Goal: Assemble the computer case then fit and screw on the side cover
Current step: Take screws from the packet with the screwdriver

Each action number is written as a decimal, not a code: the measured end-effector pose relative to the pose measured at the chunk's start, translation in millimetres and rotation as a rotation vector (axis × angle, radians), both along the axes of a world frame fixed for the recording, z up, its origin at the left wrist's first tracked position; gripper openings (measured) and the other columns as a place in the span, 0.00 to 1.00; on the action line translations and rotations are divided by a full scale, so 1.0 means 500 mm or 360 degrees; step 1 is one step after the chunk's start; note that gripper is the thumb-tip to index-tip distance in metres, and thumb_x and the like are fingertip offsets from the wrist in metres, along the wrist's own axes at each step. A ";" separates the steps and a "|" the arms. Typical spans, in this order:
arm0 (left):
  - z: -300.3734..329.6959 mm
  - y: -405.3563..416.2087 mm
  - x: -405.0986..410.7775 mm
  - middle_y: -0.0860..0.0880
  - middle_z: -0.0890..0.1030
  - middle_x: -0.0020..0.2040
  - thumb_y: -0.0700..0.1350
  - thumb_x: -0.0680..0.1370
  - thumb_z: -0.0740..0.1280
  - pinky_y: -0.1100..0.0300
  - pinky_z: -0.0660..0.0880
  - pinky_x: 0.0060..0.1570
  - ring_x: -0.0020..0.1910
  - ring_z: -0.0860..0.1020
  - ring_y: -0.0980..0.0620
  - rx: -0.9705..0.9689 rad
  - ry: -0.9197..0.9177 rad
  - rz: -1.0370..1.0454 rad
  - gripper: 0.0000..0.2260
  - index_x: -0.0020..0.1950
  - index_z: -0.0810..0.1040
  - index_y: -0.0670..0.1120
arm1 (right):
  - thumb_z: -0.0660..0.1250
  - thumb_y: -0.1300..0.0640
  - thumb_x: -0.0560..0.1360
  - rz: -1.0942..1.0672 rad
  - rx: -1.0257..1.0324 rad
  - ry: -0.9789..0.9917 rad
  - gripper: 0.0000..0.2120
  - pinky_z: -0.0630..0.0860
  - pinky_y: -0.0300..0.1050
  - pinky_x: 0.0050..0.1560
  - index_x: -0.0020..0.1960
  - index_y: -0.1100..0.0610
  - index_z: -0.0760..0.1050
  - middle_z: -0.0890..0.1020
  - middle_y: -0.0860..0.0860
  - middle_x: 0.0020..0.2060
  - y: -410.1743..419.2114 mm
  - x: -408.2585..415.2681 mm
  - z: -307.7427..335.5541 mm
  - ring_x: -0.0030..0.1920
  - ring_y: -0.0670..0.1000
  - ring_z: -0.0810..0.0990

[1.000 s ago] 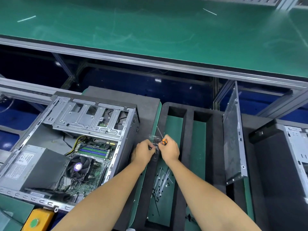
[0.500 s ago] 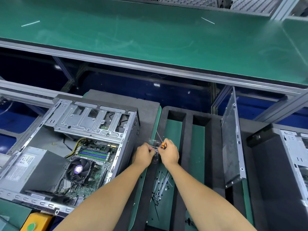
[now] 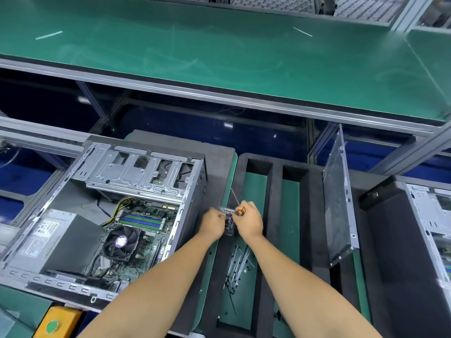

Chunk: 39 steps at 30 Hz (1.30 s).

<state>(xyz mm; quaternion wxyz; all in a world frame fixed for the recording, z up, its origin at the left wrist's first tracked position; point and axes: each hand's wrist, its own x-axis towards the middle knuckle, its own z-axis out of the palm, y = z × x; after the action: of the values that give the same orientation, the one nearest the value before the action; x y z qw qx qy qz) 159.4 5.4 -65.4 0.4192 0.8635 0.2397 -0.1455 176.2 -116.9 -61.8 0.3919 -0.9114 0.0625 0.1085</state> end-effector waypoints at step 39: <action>0.011 -0.014 -0.020 0.47 0.69 0.38 0.35 0.80 0.57 0.57 0.58 0.41 0.41 0.65 0.51 -0.0526 -0.0020 0.0133 0.11 0.40 0.73 0.44 | 0.73 0.67 0.70 -0.0157 0.0584 -0.0145 0.22 0.63 0.47 0.36 0.36 0.54 0.60 0.71 0.54 0.31 0.025 -0.039 -0.003 0.35 0.50 0.65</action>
<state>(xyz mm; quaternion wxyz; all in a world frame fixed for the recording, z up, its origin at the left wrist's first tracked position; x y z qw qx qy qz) 149.3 -1.5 -60.1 0.5625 0.7731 0.2457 -0.1600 156.7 -104.6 -63.3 0.5587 -0.8245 0.0683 0.0574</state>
